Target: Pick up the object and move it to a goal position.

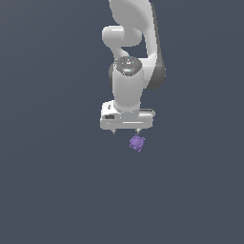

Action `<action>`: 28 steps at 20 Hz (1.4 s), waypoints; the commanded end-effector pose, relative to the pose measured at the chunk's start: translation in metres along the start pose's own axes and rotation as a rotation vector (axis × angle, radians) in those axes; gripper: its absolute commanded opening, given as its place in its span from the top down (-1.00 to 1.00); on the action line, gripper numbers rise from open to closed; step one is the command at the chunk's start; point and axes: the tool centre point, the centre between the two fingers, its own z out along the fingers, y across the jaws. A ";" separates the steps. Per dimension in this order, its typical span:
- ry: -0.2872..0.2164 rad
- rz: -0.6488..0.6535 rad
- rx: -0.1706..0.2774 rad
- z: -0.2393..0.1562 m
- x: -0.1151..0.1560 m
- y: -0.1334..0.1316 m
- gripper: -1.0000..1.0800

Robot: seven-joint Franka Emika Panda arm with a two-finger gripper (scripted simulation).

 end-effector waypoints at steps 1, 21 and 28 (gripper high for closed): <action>0.000 -0.006 -0.002 0.000 0.000 0.000 -0.92; -0.011 0.240 0.001 0.032 -0.006 -0.027 -0.92; -0.017 0.403 -0.002 0.053 -0.011 -0.044 -0.92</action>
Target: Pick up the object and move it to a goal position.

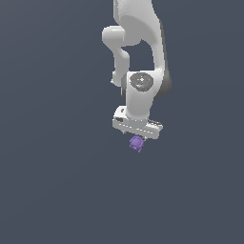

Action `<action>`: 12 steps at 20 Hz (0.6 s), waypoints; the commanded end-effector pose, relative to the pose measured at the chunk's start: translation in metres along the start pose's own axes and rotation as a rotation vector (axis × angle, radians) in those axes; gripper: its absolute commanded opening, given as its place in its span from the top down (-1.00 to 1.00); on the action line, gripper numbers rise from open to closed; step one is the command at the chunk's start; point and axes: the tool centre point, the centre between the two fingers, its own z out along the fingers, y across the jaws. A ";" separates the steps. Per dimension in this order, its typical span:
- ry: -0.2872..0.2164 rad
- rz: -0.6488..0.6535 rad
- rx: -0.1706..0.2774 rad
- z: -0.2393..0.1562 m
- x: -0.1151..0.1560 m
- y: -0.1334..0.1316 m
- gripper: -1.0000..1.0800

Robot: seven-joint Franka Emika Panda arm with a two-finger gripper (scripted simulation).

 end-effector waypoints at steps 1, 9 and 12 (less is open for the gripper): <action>-0.002 0.057 -0.002 0.007 -0.004 -0.005 -0.92; -0.004 0.183 -0.006 0.023 -0.013 -0.015 -0.92; -0.005 0.210 -0.007 0.027 -0.015 -0.017 -0.92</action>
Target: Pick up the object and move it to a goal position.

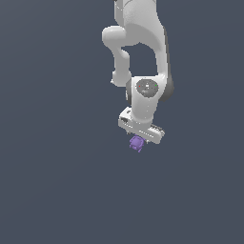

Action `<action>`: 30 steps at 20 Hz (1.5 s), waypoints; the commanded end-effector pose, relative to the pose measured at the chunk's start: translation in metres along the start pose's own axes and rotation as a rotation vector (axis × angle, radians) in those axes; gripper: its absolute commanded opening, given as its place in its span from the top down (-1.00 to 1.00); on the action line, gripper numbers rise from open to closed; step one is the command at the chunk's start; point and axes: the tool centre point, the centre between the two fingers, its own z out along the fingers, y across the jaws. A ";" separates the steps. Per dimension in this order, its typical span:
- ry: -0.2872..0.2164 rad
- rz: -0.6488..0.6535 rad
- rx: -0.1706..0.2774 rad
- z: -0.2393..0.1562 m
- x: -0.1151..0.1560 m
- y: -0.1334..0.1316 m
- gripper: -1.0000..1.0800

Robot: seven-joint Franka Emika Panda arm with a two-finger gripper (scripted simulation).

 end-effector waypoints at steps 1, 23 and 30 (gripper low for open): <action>0.000 0.022 -0.001 0.003 -0.002 -0.001 -0.92; 0.000 0.037 -0.002 0.054 -0.003 -0.002 -0.92; 0.000 0.037 -0.002 0.055 -0.003 -0.002 1.00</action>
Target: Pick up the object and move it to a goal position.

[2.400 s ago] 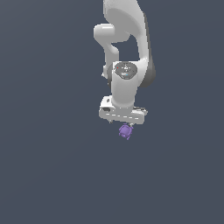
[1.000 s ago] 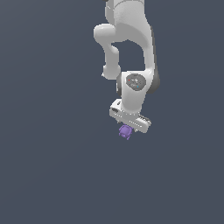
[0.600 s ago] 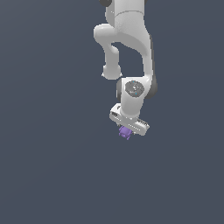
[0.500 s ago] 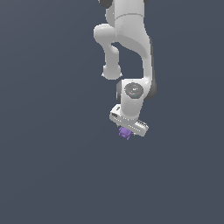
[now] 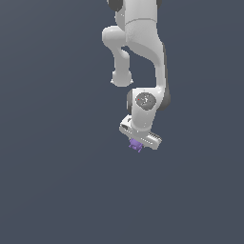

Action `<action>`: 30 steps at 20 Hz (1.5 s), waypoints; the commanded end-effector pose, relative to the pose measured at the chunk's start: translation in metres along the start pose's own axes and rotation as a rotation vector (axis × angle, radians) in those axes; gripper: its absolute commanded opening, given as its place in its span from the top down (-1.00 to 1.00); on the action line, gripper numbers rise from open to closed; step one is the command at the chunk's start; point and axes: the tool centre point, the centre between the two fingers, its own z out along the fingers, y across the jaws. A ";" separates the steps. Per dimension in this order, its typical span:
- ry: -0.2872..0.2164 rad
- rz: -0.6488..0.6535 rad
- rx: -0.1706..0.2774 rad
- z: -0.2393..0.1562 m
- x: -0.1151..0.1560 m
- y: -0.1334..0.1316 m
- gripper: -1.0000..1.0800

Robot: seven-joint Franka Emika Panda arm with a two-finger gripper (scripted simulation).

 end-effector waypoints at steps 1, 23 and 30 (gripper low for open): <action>0.000 0.001 -0.001 0.001 0.000 0.001 1.00; 0.000 0.000 0.000 -0.055 0.100 0.057 1.00; 0.000 0.000 -0.001 -0.086 0.158 0.088 1.00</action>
